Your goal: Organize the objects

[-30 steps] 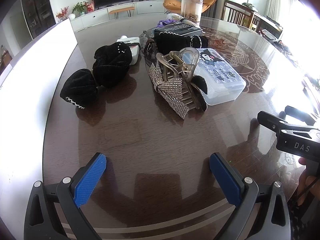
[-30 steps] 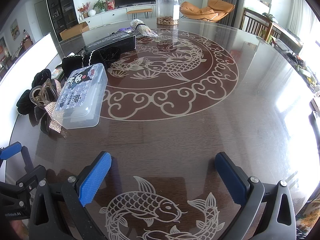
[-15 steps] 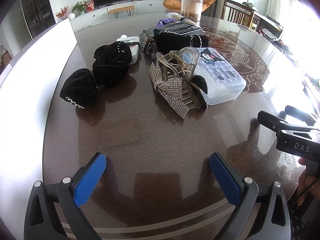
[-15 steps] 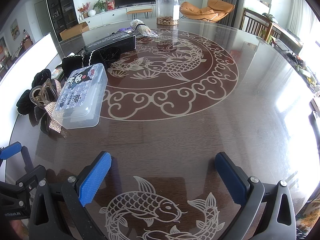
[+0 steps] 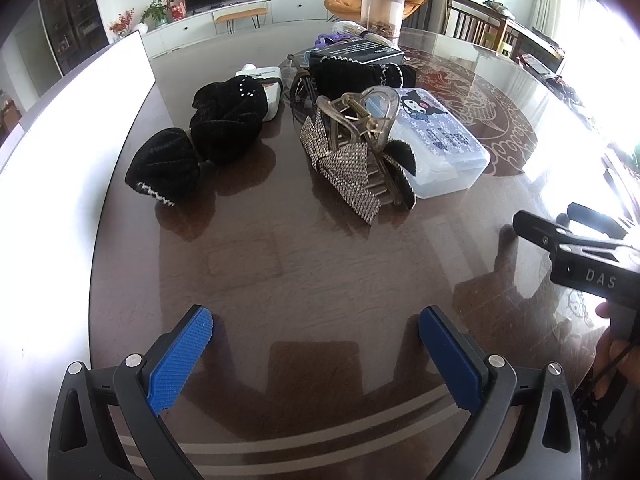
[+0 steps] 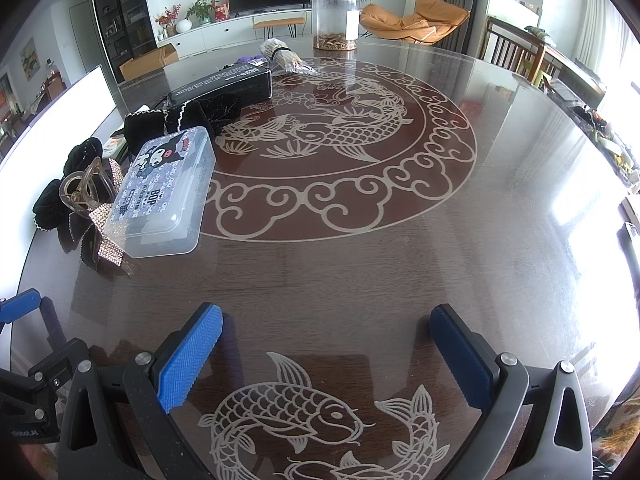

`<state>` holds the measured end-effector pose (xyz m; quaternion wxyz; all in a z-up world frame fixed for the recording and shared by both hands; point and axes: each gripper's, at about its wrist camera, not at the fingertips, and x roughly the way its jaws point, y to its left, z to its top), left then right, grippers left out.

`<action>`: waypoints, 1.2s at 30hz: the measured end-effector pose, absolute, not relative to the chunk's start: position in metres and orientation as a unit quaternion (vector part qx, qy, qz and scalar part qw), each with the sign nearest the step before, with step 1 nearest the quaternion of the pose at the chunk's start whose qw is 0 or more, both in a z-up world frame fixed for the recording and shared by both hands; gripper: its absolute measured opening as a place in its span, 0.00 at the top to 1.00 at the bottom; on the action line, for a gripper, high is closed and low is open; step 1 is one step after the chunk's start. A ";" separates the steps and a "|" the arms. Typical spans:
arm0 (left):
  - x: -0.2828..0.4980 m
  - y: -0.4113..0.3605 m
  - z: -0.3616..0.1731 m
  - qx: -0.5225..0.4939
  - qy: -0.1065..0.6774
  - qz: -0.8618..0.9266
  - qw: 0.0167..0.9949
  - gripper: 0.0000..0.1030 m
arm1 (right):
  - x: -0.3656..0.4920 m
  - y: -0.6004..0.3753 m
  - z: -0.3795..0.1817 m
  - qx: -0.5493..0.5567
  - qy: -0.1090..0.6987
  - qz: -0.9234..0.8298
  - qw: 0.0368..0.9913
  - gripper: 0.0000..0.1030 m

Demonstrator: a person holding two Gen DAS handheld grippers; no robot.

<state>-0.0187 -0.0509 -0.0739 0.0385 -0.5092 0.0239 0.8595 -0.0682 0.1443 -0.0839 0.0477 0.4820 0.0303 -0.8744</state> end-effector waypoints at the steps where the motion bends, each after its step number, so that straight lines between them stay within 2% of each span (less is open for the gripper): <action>1: -0.017 -0.052 -0.074 -0.510 0.025 0.859 0.040 0.00 | -0.068 0.144 -0.084 0.482 0.030 -0.874 0.048 0.00; 11: -0.018 -0.069 -0.065 -0.513 -0.022 0.857 0.049 0.00 | -0.068 0.144 -0.084 0.481 0.031 -0.875 0.046 0.00; 20: -0.056 -0.042 -0.042 -0.487 -0.030 0.869 0.075 0.00 | -0.068 0.144 -0.084 0.481 0.031 -0.875 0.046 0.00; 24: -0.077 -0.030 -0.029 -0.459 -0.025 0.886 0.061 0.00 | -0.068 0.144 -0.084 0.481 0.031 -0.875 0.046 0.00; 29: -0.096 -0.042 -0.040 -0.470 -0.057 0.880 0.032 0.00 | -0.067 0.144 -0.084 0.481 0.031 -0.875 0.046 0.00; 36: -0.081 -0.082 -0.050 -0.484 -0.064 0.873 0.002 0.00 | -0.067 0.144 -0.084 0.481 0.030 -0.875 0.046 0.00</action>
